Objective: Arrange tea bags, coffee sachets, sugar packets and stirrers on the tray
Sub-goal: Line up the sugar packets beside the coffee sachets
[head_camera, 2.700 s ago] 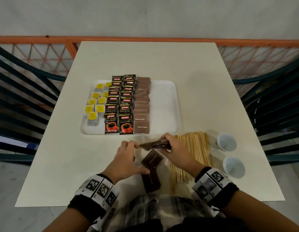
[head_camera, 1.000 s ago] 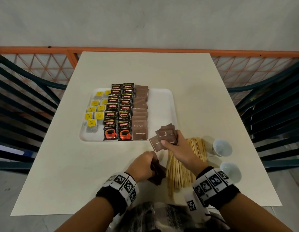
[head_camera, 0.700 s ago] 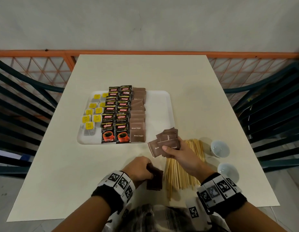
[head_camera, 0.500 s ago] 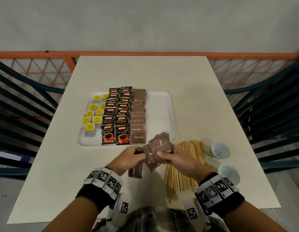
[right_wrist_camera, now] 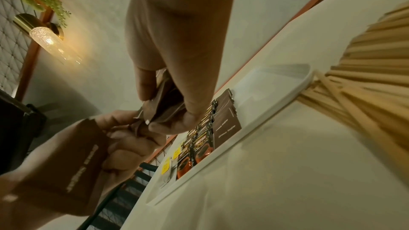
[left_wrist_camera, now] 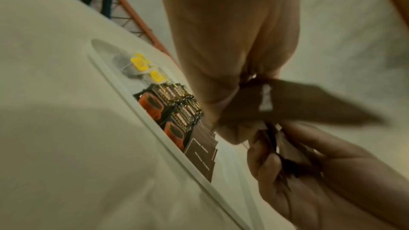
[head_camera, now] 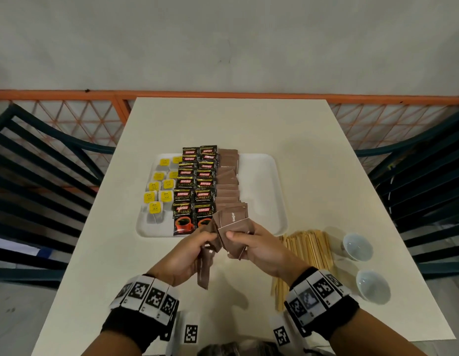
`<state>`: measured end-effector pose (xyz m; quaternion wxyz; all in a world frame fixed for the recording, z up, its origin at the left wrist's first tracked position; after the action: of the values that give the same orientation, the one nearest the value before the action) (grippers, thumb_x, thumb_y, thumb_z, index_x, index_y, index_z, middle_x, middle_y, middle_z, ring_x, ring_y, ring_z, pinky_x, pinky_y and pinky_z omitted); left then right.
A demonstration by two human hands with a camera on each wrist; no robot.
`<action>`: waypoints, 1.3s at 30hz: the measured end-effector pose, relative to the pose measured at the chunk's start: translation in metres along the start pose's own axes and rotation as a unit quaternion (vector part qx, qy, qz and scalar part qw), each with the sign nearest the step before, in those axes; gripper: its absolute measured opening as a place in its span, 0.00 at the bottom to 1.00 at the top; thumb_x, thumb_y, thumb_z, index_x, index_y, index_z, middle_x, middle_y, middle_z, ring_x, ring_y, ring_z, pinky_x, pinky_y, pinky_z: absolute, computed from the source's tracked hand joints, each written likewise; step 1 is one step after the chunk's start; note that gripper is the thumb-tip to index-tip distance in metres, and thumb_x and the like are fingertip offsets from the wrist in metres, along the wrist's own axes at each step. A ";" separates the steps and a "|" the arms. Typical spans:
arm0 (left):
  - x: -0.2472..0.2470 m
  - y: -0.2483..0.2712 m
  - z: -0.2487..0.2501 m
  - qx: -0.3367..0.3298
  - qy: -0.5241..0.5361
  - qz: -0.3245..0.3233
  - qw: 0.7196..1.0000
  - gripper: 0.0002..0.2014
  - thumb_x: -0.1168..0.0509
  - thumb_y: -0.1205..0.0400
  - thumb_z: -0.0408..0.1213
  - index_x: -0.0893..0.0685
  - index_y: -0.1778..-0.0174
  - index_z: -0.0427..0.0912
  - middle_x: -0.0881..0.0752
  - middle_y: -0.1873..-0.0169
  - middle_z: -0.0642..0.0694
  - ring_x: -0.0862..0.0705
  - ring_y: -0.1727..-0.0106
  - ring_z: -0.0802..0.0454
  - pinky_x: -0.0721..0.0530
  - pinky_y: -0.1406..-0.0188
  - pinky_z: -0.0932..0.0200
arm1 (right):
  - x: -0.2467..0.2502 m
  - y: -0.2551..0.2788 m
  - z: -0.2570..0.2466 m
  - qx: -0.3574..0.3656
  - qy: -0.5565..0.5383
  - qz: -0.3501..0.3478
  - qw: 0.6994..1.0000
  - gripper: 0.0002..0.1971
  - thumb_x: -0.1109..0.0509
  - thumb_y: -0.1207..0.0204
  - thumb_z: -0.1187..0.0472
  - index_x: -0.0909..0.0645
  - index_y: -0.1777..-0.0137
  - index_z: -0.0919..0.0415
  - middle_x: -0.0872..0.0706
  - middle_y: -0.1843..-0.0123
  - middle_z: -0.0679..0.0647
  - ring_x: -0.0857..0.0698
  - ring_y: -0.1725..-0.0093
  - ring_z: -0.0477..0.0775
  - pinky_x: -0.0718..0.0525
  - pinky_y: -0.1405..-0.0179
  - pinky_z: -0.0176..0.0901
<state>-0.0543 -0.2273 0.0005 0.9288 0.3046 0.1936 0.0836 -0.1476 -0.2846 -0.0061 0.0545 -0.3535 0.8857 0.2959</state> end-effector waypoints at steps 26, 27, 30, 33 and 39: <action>0.053 0.002 0.005 -0.005 0.241 -0.018 0.970 0.18 0.47 0.32 0.32 0.17 0.52 0.31 0.11 0.66 0.36 0.13 0.69 0.44 0.14 0.69 0.57 | -0.065 -0.014 0.007 -0.028 0.006 -0.001 1.000 0.18 0.34 0.23 0.68 0.24 0.34 0.54 0.15 0.47 0.52 0.17 0.49 0.53 0.18 0.50 0.50; 0.057 0.001 0.002 0.000 0.252 0.004 0.968 0.18 0.46 0.32 0.34 0.17 0.53 0.33 0.11 0.67 0.37 0.14 0.70 0.43 0.16 0.68 0.56 | -0.067 -0.016 0.005 -0.026 0.027 -0.004 0.999 0.18 0.34 0.23 0.68 0.24 0.35 0.52 0.15 0.47 0.51 0.17 0.47 0.54 0.18 0.47 0.51; 0.065 -0.001 -0.003 0.008 0.273 0.032 0.961 0.19 0.46 0.25 0.44 0.16 0.52 0.36 0.10 0.63 0.36 0.14 0.64 0.39 0.20 0.57 0.49 | -0.074 -0.022 0.000 -0.030 0.084 -0.021 0.996 0.21 0.33 0.23 0.68 0.28 0.32 0.52 0.17 0.42 0.52 0.18 0.43 0.54 0.18 0.43 0.47; 0.060 -0.001 0.001 0.009 0.307 0.001 0.952 0.30 0.47 0.22 0.61 0.13 0.45 0.39 0.11 0.49 0.34 0.12 0.51 0.34 0.23 0.42 0.32 | -0.073 -0.026 0.000 -0.042 0.127 -0.038 0.990 0.26 0.31 0.24 0.66 0.32 0.27 0.56 0.20 0.33 0.57 0.20 0.35 0.56 0.20 0.34 0.50; 0.041 0.003 0.003 -0.016 0.272 -0.048 0.961 0.20 0.25 0.40 0.52 0.08 0.56 0.44 0.10 0.57 0.37 0.10 0.61 0.42 0.12 0.66 0.47 | -0.062 -0.025 -0.010 0.008 0.547 -0.006 0.837 0.35 0.32 0.28 0.40 0.39 0.25 0.50 0.37 0.31 0.54 0.39 0.29 0.59 0.39 0.26 0.56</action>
<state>-0.0156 -0.2147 -0.0083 0.8487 0.2455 0.4522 0.1223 -0.0835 -0.2678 0.0092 -0.4340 -0.4625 0.7717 0.0468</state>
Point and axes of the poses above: each hand's wrist, its own y-axis away from the middle knuckle, its own x-axis out of the back of the hand, z = x × y, the point moved 8 cm from there along -y, towards the middle knuckle
